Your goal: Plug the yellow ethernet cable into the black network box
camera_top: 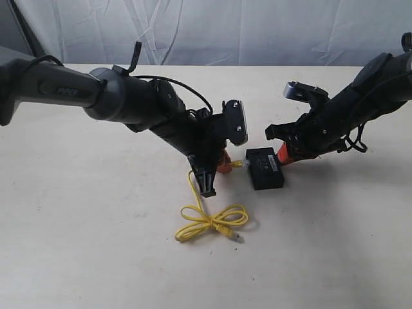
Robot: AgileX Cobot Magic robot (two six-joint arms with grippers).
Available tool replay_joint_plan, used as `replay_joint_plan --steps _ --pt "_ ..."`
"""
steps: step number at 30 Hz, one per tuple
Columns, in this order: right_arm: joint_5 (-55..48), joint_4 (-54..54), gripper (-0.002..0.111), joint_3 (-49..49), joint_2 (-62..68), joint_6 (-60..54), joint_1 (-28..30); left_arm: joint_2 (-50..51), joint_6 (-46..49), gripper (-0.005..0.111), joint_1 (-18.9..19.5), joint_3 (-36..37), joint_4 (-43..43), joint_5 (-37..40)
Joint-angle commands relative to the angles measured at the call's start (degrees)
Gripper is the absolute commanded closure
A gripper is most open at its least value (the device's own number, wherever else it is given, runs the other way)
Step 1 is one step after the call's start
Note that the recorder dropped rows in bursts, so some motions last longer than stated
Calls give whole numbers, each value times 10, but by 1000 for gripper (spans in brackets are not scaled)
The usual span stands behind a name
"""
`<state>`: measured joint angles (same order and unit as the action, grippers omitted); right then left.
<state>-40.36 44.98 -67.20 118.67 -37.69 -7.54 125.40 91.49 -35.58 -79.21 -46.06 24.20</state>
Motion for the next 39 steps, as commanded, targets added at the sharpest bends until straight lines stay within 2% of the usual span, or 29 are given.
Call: replay_joint_plan --steps 1,7,12,22,39 --pt "2 8 109 1 2 -2 1 3 -16 107 -8 2 2 -10" --pt "0 18 109 1 2 -2 1 3 -22 107 -8 2 8 -9" --pt "-9 20 109 1 2 -1 1 3 -93 107 -9 2 89 -13" --pt "-4 20 109 1 2 -1 1 3 -103 107 -9 2 149 0" --pt "-2 20 109 1 2 -1 1 -1 -106 107 -11 2 147 3"
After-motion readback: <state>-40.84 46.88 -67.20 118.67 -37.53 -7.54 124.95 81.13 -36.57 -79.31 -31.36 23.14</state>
